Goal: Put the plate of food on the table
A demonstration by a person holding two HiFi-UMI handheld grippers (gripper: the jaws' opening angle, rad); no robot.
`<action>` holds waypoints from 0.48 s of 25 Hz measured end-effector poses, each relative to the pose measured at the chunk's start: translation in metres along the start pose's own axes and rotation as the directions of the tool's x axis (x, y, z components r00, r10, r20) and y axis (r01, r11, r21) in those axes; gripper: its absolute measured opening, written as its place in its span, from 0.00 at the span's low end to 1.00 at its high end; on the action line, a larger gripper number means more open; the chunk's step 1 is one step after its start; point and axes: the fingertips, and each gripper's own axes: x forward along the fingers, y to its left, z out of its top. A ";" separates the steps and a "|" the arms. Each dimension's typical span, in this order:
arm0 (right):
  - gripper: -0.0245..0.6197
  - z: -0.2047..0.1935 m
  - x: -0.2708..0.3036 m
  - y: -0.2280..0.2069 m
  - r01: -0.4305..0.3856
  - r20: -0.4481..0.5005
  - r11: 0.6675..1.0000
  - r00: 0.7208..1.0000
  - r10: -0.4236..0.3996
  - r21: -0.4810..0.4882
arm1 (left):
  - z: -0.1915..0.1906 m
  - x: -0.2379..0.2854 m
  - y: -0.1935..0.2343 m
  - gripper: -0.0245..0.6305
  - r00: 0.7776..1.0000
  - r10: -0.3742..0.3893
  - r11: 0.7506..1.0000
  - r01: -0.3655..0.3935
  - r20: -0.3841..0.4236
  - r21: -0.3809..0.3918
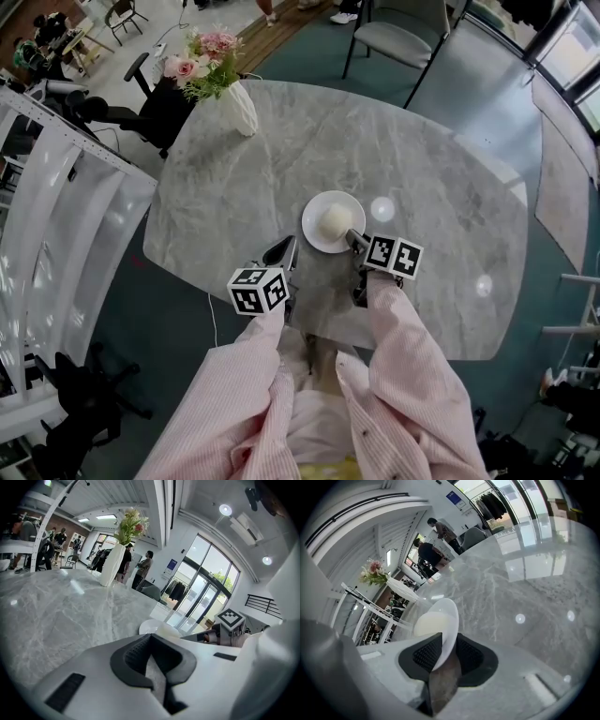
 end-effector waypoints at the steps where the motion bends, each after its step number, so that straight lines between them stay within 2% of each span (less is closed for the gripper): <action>1: 0.16 0.000 0.000 -0.001 0.006 -0.002 1.000 1.000 -0.006 -0.010 | 0.000 0.000 0.000 0.03 1.000 0.000 1.000 0.000 0.000 0.000; 9: 0.25 -0.002 -0.002 -0.004 0.060 -0.004 0.993 0.998 -0.061 -0.105 | -0.002 0.001 0.000 0.03 1.000 0.001 1.000 -0.001 0.001 0.004; 12: 0.27 -0.003 -0.005 -0.005 0.070 -0.002 0.991 0.998 -0.070 -0.113 | -0.002 0.000 -0.001 0.03 1.000 0.001 1.000 -0.001 0.004 0.004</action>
